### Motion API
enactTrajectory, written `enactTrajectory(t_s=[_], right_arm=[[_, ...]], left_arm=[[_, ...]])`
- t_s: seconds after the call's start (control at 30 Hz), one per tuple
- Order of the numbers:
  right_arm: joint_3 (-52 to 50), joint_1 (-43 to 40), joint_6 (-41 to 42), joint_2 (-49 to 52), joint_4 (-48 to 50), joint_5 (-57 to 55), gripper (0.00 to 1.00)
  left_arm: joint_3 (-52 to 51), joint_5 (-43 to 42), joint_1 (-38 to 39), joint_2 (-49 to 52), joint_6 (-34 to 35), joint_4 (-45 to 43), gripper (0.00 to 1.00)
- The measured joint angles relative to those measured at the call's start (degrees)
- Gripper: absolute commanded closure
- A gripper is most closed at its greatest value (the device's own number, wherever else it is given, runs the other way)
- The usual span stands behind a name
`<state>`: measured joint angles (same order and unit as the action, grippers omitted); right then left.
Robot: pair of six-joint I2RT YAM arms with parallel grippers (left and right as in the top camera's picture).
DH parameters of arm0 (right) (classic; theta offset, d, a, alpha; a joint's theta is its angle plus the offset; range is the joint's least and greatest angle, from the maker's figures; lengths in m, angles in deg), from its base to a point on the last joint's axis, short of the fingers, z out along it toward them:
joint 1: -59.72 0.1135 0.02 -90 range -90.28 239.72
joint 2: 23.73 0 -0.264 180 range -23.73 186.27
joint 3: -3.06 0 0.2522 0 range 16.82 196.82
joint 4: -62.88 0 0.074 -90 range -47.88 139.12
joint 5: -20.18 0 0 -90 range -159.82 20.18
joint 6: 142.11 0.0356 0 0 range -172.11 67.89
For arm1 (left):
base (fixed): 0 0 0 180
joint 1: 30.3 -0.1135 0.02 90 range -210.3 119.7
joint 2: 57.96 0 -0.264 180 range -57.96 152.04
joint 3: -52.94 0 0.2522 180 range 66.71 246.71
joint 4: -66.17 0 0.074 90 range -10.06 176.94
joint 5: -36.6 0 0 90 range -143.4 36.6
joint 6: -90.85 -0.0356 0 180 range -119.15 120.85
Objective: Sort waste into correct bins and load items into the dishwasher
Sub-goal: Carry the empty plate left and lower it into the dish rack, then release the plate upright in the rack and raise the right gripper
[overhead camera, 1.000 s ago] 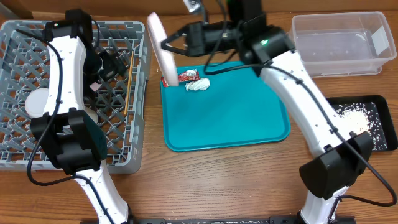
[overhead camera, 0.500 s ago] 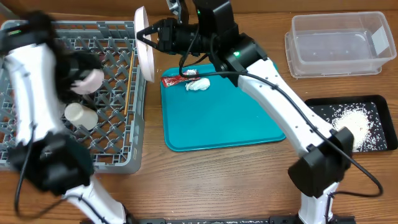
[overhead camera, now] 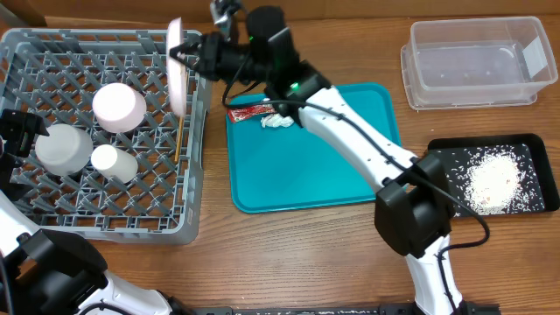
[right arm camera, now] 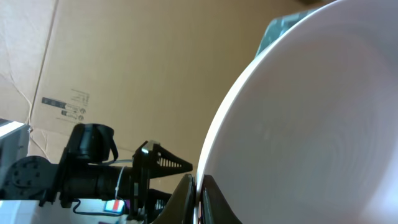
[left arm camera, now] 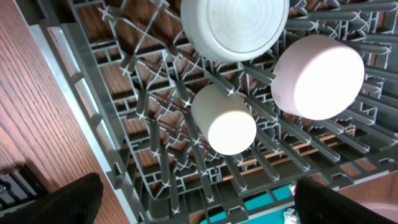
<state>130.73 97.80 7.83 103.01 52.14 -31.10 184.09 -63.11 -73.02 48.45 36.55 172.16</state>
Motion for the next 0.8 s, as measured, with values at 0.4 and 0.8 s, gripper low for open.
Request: enactTrajectory(t_s=[0.4,0.8], right_arm=[[0.0,2.9,0.9,7.4,-1.7,0.0,0.96],[2.2,1.8,-2.5,7.4,-4.7,0.9,0.01]], left_arm=[[0.0,-0.7,0.0,0.0,0.0,0.4,0.00],[0.0,-0.8,0.0,0.0,0.0,0.4,0.00]])
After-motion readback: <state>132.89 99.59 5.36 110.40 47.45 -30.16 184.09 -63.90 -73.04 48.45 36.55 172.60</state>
